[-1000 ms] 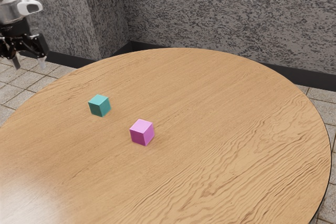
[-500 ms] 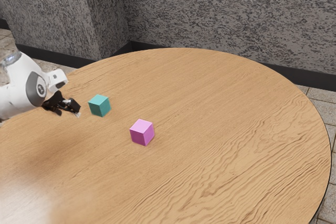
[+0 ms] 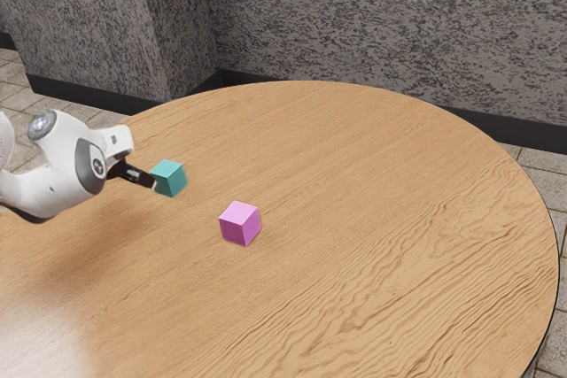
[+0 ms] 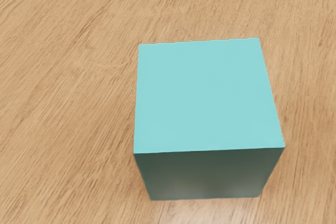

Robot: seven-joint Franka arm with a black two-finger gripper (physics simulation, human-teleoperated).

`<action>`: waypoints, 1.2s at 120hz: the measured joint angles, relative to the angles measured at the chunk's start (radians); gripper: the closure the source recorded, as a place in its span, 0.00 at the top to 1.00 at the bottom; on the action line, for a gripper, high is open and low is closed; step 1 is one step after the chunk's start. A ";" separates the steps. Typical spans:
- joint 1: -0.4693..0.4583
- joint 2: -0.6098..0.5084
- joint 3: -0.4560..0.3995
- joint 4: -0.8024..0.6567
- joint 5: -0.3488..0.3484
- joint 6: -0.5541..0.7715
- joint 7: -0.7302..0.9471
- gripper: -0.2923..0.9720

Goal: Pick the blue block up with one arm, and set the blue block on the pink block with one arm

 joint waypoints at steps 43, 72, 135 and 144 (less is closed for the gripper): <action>-0.030 0.058 -0.013 0.048 -0.071 0.031 0.088 0.70; -0.042 0.113 -0.012 0.109 -0.072 0.037 0.124 0.71; -0.060 0.195 -0.016 0.206 -0.134 0.042 0.164 0.65; -0.065 0.202 -0.014 0.216 -0.155 0.043 0.168 0.61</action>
